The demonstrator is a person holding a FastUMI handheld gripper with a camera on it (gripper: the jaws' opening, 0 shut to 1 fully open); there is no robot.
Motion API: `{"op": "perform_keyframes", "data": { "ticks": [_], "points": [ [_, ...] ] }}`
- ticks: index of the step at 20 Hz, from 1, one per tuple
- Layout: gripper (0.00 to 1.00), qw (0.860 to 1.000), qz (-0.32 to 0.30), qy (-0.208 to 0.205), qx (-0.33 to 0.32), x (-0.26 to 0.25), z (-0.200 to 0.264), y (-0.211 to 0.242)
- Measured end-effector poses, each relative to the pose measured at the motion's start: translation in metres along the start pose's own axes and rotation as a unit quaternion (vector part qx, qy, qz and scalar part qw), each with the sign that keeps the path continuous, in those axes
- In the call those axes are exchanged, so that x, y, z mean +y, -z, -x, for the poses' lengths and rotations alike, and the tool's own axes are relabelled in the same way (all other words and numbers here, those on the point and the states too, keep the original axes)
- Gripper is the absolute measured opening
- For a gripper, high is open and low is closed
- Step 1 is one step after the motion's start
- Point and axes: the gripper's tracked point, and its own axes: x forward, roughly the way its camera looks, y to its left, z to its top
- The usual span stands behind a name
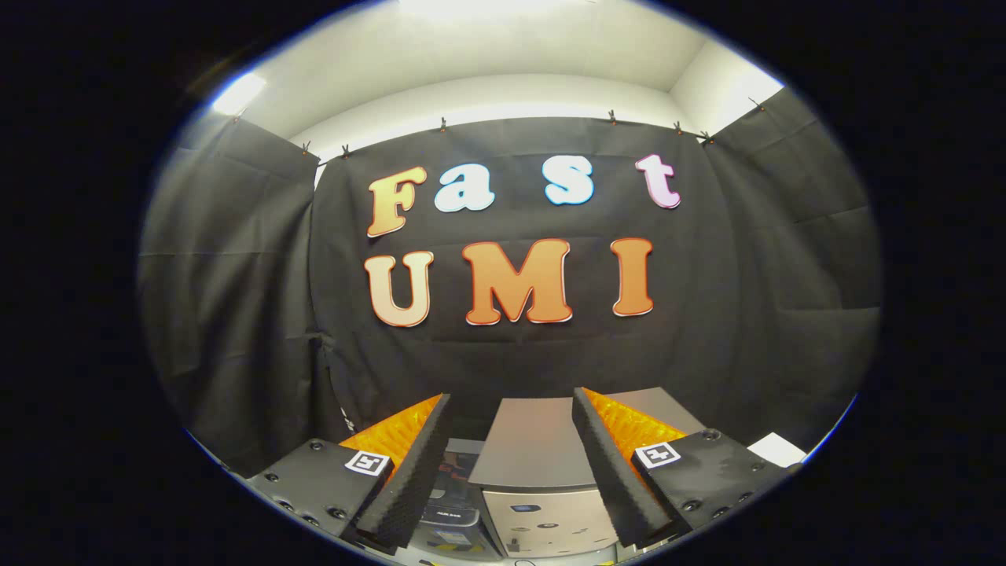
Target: Put the clothes into the washing machine and then close the washing machine lid.
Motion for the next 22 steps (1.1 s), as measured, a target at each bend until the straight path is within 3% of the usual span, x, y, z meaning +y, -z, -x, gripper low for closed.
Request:
{"op": "perform_keyframes", "data": {
  "ticks": [7, 22],
  "points": [
    [0.98, 1.0, 0.005, 0.024, -0.003, -0.042, 0.029, -0.002],
    [0.98, 1.0, -0.006, 0.027, -0.006, -0.066, 0.018, -0.003]
  ]
}}
